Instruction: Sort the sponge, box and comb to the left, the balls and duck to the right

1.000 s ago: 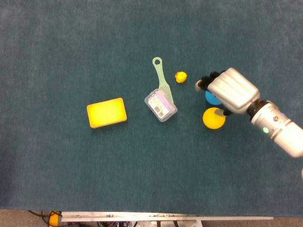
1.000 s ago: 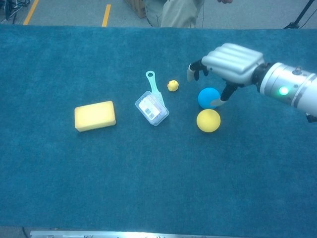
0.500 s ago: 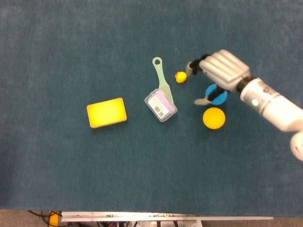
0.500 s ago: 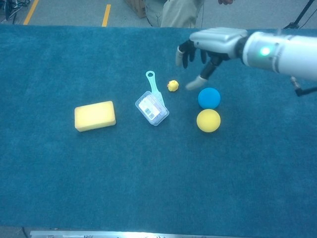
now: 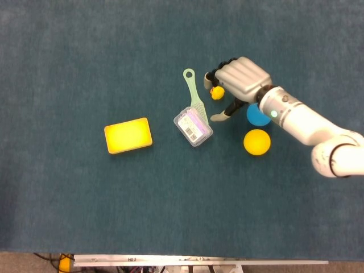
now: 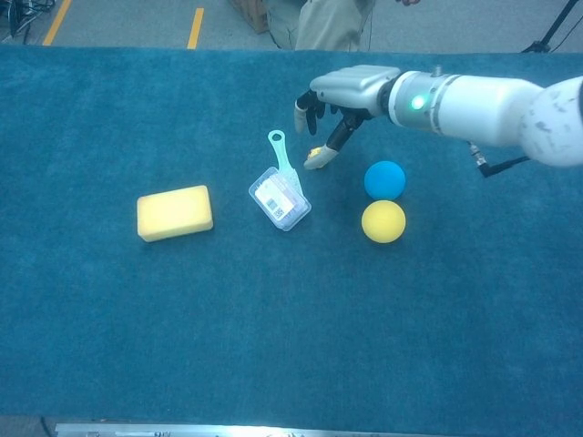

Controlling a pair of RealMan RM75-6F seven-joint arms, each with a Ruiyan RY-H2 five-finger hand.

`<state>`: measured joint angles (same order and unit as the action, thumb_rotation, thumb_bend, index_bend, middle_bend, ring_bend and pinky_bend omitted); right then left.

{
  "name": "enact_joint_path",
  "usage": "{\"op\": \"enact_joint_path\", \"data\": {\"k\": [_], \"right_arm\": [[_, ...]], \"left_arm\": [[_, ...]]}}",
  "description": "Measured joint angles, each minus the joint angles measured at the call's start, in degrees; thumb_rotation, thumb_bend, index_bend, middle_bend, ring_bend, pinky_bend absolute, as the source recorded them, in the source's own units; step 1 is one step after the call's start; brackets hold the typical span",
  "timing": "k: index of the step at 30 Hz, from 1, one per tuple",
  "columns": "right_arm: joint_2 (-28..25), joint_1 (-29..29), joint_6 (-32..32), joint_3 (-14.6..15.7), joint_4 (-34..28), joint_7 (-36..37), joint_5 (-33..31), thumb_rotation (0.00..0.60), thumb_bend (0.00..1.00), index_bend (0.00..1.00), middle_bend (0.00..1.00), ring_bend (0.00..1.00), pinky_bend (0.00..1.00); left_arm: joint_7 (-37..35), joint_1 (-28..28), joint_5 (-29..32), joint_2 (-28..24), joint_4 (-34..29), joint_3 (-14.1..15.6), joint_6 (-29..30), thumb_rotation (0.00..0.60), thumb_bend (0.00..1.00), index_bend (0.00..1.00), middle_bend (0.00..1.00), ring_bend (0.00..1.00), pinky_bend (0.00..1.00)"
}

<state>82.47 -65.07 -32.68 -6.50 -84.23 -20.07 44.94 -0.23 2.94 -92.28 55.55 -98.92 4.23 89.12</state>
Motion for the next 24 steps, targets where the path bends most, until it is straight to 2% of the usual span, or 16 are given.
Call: {"op": "enact_joint_path", "data": {"k": [10, 18, 24], "right_arm": [[6.5, -3.4, 0.4, 2.2, 8.7, -2.1, -4.9, 0.362, 0.00, 0.33, 0.38, 0.24, 0.25], [11.1, -4.4, 4.0, 2.6, 16.1, -0.2, -6.6, 0.362, 0.00, 0.33, 0.38, 0.24, 0.25], [11.7, -4.5, 7.0, 3.8, 17.9, 1.5, -6.2, 0.363, 0.00, 0.33, 0.38, 0.24, 0.25]], "left_arm": [[0.4, 0.1, 0.3, 0.0, -0.4, -0.1, 0.1, 0.600, 0.43, 0.36, 0.34, 0.31, 0.22], [0.1, 0.2, 0.9, 0.0, -0.1, -0.4, 0.2, 0.600, 0.43, 0.36, 0.34, 0.29, 0.21], [0.0, 0.2, 1.3, 0.0, 0.0, -0.6, 0.0, 0.600, 0.43, 0.36, 0.34, 0.28, 0.20]]}}
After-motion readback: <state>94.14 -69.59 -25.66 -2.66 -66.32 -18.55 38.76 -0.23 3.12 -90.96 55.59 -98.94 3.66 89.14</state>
